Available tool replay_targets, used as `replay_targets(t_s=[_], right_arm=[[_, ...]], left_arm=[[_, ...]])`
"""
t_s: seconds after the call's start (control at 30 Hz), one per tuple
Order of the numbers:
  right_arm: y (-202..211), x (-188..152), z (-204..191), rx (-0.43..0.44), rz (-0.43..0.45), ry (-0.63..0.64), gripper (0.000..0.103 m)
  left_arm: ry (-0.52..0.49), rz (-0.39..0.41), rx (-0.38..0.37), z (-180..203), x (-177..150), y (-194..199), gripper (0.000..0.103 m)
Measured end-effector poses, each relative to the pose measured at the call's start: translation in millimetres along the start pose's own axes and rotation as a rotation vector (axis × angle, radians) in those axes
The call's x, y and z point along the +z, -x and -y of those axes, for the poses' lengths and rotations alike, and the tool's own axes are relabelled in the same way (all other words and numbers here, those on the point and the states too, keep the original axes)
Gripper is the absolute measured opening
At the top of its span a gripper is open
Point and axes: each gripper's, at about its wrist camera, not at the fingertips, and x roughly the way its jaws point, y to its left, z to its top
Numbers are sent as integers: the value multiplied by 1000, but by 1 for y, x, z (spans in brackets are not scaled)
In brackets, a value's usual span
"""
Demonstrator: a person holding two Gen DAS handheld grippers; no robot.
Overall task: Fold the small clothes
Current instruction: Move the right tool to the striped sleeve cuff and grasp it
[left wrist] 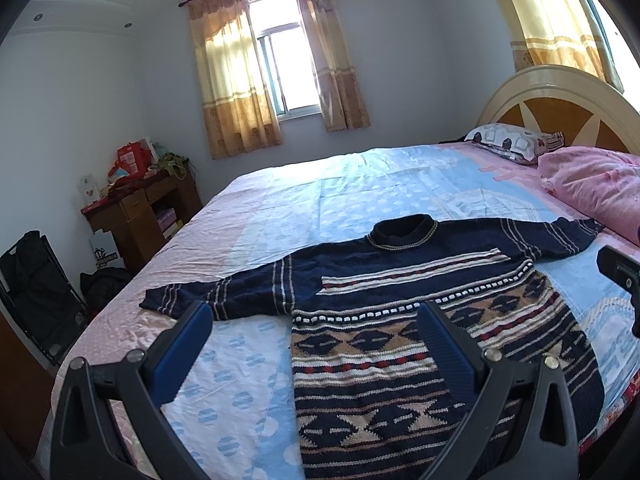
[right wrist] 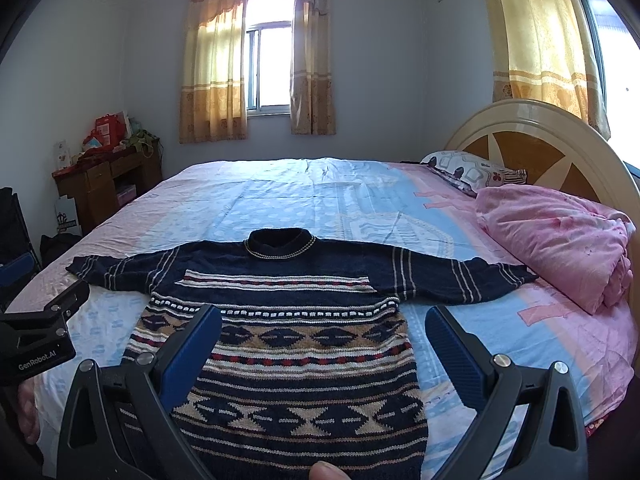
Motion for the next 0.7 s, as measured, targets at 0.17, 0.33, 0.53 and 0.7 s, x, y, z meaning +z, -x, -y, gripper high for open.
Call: replay_targets(t_s=[0.17,0.33,0.53,0.7], right_arm=[[6,3,4,-1,9,-8,102],[12,8,7,-6,34,-1,102],[-13,6,41,-39,19,-26,102],[-61,4,94,-132,-41,-71,102]], left_arm=[[-2,30,14,2,1,7,103],[-7,61,19,3,3,13,103],[4,156,33,0,12,4,103],[-47,66,21,23,15,-64,103]])
